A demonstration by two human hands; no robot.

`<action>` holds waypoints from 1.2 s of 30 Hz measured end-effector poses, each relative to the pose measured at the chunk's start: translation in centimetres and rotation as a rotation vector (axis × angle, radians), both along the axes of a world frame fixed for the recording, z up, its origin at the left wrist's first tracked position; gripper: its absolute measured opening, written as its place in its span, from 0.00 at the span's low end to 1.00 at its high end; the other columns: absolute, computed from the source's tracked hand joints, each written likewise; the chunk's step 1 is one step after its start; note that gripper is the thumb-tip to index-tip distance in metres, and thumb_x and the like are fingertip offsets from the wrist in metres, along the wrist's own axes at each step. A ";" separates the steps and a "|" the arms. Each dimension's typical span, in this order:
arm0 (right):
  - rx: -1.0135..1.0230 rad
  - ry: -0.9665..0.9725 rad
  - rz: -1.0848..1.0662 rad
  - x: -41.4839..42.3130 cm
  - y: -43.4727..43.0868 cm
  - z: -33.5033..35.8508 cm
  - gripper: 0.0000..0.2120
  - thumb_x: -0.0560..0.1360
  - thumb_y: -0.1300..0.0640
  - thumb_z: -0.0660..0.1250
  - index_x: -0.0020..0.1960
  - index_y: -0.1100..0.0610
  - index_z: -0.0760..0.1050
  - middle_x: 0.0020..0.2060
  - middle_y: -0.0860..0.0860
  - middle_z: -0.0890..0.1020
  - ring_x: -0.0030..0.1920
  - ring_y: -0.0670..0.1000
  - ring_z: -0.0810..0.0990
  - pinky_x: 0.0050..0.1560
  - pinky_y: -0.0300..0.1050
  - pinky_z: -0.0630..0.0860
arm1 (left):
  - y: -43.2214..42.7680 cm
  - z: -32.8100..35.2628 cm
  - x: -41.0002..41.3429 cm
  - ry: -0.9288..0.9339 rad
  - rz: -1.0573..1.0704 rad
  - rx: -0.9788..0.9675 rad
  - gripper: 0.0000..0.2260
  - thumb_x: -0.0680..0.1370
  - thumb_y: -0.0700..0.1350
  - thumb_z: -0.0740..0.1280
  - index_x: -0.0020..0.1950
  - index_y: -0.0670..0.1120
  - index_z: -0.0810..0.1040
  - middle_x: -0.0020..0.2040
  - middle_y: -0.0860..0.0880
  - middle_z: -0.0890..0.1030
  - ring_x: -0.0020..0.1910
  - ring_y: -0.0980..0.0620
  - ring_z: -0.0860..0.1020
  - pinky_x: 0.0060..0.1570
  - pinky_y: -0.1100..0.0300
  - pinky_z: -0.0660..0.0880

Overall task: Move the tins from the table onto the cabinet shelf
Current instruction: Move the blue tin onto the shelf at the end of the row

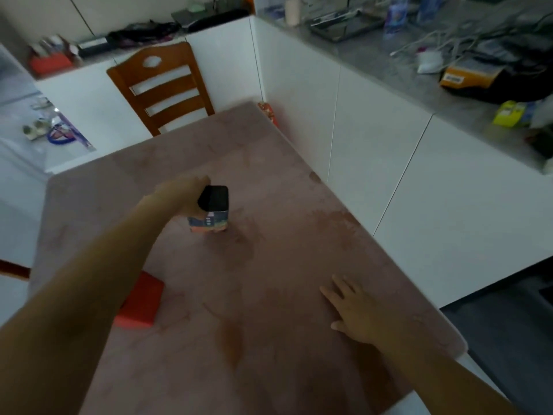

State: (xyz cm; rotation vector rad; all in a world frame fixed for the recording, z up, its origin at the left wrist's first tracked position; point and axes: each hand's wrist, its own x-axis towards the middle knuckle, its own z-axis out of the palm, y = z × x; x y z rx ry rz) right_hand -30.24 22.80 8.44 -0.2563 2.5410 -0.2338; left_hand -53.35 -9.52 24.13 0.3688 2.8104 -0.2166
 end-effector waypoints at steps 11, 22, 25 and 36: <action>-1.039 0.089 -0.384 8.4 5.5 9.9 0.21 0.69 0.44 0.69 0.60 0.42 0.69 0.56 0.45 0.80 0.55 0.42 0.80 0.50 0.39 0.79 | 17.7 -2.5 24.0 -0.461 -0.046 0.918 0.20 0.72 0.48 0.72 0.63 0.47 0.74 0.54 0.49 0.79 0.52 0.48 0.78 0.50 0.59 0.74; -1.028 0.565 -1.045 28.7 32.2 15.2 0.07 0.71 0.47 0.68 0.46 0.49 0.78 0.41 0.45 0.84 0.40 0.39 0.83 0.37 0.29 0.76 | 47.6 -2.0 43.8 -0.722 -0.057 1.443 0.24 0.62 0.48 0.77 0.57 0.53 0.77 0.54 0.48 0.84 0.55 0.47 0.82 0.52 0.52 0.80; -0.951 0.734 -1.041 33.0 38.5 19.1 0.16 0.69 0.39 0.61 0.49 0.48 0.77 0.43 0.47 0.85 0.43 0.42 0.83 0.43 0.34 0.78 | 54.7 1.6 45.7 -0.731 -0.222 1.443 0.22 0.64 0.45 0.77 0.55 0.59 0.77 0.52 0.56 0.85 0.53 0.54 0.82 0.46 0.63 0.80; -0.198 1.043 -1.092 44.6 58.5 24.0 0.23 0.77 0.42 0.52 0.63 0.54 0.72 0.60 0.56 0.77 0.60 0.52 0.74 0.60 0.44 0.67 | 79.3 13.4 44.6 -0.640 -0.511 1.463 0.33 0.67 0.37 0.75 0.69 0.47 0.65 0.59 0.47 0.74 0.58 0.46 0.76 0.51 0.53 0.79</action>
